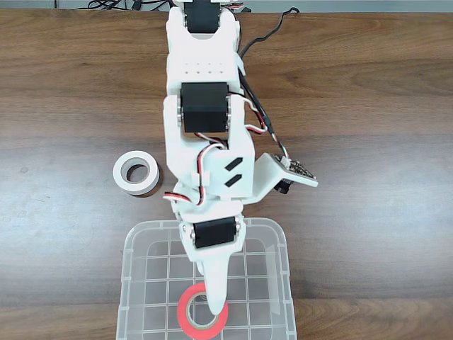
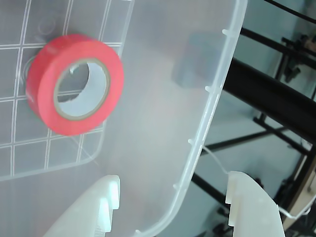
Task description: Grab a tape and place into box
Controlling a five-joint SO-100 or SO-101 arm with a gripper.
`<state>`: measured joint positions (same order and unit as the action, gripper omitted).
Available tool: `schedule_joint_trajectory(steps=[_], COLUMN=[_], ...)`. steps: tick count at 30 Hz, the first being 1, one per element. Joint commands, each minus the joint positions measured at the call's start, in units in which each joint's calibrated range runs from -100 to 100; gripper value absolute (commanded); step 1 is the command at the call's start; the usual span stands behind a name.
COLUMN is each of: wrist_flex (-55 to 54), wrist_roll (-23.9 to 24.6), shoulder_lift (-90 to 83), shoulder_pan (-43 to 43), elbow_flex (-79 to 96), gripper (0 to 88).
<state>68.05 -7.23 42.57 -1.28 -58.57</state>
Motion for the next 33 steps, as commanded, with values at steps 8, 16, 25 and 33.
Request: schedule_joint_trajectory(steps=[8,16,25,33], wrist_flex=[2.8,18.8,31.9,31.9], wrist_roll=[0.3,1.0,4.0,3.7], shoulder_lift=[-3.1,-7.7,-21.7,-44.7], shoulder_pan=[1.0,0.3,-1.6,-3.8], elbow_flex=[-5.6,-6.6,-5.4,11.1], gripper=[21.8,13.9,2.1,2.1])
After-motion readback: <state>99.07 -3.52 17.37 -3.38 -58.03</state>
